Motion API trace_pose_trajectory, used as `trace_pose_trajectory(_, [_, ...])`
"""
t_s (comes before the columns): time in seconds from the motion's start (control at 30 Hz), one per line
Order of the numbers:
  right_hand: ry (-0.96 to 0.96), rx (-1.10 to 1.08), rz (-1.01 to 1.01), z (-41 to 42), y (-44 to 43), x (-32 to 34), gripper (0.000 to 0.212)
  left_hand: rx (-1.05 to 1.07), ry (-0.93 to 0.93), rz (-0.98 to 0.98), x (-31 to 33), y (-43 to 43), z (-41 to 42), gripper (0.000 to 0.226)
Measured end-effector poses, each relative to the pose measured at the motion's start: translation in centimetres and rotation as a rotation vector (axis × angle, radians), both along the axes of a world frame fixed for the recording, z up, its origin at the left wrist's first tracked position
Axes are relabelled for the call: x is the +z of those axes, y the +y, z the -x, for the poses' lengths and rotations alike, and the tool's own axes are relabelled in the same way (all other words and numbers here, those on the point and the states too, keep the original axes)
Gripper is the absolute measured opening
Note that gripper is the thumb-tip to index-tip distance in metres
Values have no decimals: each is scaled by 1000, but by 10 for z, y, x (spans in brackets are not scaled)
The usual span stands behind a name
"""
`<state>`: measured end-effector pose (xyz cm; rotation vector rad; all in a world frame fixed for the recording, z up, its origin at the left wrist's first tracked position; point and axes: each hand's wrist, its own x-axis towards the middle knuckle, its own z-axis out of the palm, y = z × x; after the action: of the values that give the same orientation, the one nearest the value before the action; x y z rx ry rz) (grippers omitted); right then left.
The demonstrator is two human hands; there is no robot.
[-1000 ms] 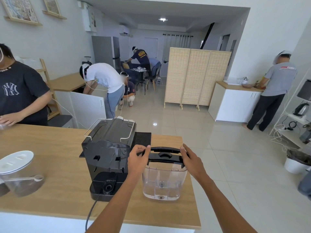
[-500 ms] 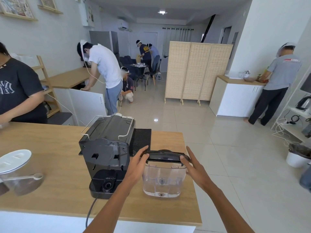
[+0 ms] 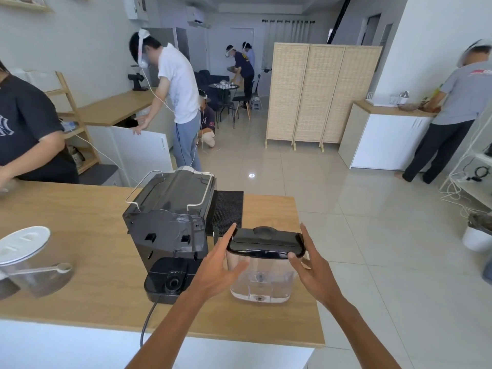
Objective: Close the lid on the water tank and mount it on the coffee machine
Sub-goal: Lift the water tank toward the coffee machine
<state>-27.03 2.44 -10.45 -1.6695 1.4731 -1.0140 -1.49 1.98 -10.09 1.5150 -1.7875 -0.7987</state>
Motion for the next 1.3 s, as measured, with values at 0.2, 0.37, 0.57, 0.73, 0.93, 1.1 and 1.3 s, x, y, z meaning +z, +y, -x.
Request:
trace_pose_trajectory(0.2, [47, 58, 16, 0, 0, -4, 93, -9, -44, 55, -2, 0, 6, 102])
trace_pose_trajectory(0.37, [79, 18, 13, 2, -7, -14, 102, -28, -98, 39, -2, -1, 4, 111])
trace_pose_trajectory(0.57, [12, -5, 23, 2, -10, -22, 101, -31, -29, 10, 2, 3, 4, 103])
trace_pose_trajectory(0.73, [-16, 49, 51, -15, -1, -8, 100, 36, 40, 80, 3, 13, -4, 102])
trace_pose_trajectory(0.93, [-124, 63, 88, -42, 15, 17, 98, 105, 122, 163, 16, 30, -40, 105])
trace_pose_trajectory(1.1, [-152, 77, 94, -83, 29, 39, 98, 145, 149, 241, 33, 44, -84, 103])
trace_pose_trajectory(1.3, [-129, 94, 71, -138, 34, 44, 102, 166, 177, 301, 42, 60, -136, 99])
